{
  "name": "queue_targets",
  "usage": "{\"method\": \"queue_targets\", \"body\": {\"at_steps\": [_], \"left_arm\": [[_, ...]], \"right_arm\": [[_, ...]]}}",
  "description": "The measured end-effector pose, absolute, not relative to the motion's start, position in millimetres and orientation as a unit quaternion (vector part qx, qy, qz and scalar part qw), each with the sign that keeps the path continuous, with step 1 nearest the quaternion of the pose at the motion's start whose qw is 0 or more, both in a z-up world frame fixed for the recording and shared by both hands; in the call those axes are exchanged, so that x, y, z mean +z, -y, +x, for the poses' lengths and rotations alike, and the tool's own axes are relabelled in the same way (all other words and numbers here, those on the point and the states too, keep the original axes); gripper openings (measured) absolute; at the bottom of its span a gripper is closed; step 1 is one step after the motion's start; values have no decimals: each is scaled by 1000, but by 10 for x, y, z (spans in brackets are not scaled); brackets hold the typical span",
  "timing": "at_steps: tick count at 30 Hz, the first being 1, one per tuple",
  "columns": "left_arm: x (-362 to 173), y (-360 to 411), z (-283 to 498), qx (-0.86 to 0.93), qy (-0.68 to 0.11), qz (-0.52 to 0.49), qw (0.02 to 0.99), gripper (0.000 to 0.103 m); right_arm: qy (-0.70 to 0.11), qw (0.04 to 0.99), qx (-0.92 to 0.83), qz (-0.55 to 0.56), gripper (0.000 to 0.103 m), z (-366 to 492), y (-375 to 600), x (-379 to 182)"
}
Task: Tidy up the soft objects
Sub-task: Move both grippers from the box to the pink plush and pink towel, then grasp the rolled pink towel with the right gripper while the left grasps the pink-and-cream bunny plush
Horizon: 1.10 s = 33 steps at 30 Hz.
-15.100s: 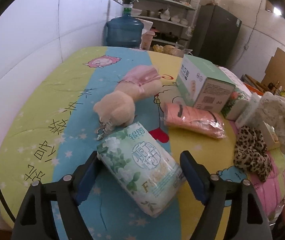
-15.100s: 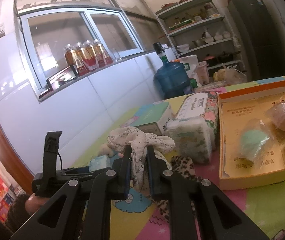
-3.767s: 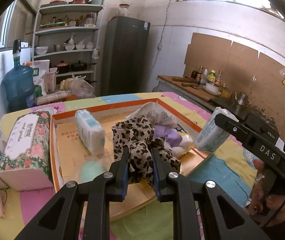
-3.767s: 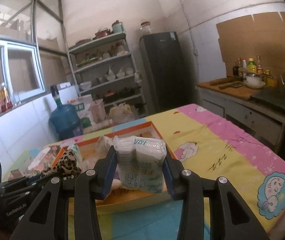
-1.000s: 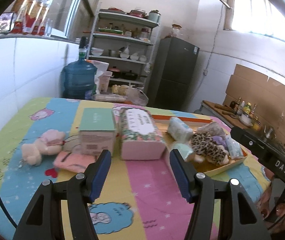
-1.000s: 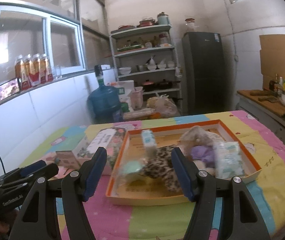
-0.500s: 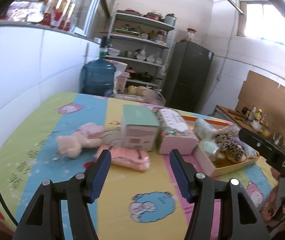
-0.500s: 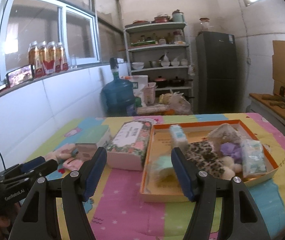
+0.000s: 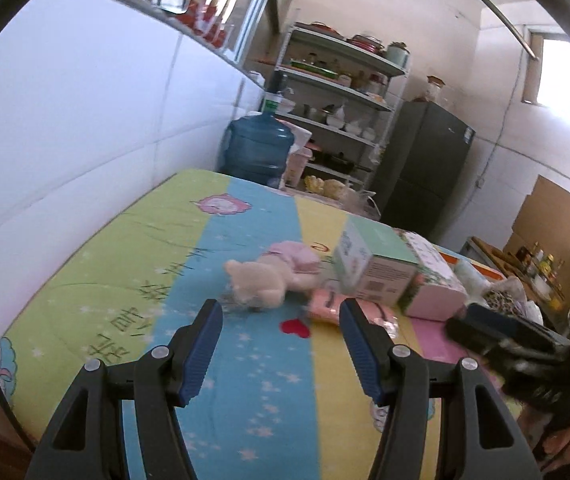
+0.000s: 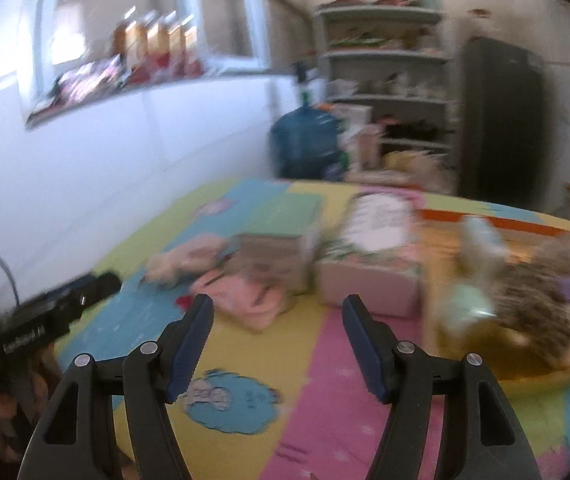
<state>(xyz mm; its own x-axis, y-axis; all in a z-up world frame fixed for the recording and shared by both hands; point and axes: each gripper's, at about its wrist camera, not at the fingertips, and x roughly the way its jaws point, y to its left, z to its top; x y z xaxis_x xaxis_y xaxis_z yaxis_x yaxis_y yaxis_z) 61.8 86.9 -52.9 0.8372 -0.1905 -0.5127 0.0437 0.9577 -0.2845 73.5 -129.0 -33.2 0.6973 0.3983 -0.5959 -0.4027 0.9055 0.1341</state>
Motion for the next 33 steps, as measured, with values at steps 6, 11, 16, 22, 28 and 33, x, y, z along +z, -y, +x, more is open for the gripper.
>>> {"method": "queue_targets", "body": {"at_steps": [6,11,16,22,28,33], "left_arm": [[-583,-1059,618,-52,-279,-147,947,61],[-623,-1217,641,-43,-281,-160,945,61],[-688,-1348,707,-39,-285,-171,942,61],[-733,-1396,825,-49,-294,-172,939,61],[-611,-1235,1083,-121,-310,-112,936,61],[-528,-1047,1478,-224,-343,-40,911,61]], "right_arm": [[-358,875,302,-121,68,1088,832,-508],[-393,845,332,-146,68,1418,718,-636],[-424,826,331,-170,68,1574,661,-779],[-441,817,327,-175,69,1561,592,-841],[-442,811,329,-198,69,1442,522,-852],[-446,817,322,-175,68,1562,521,-908]]}}
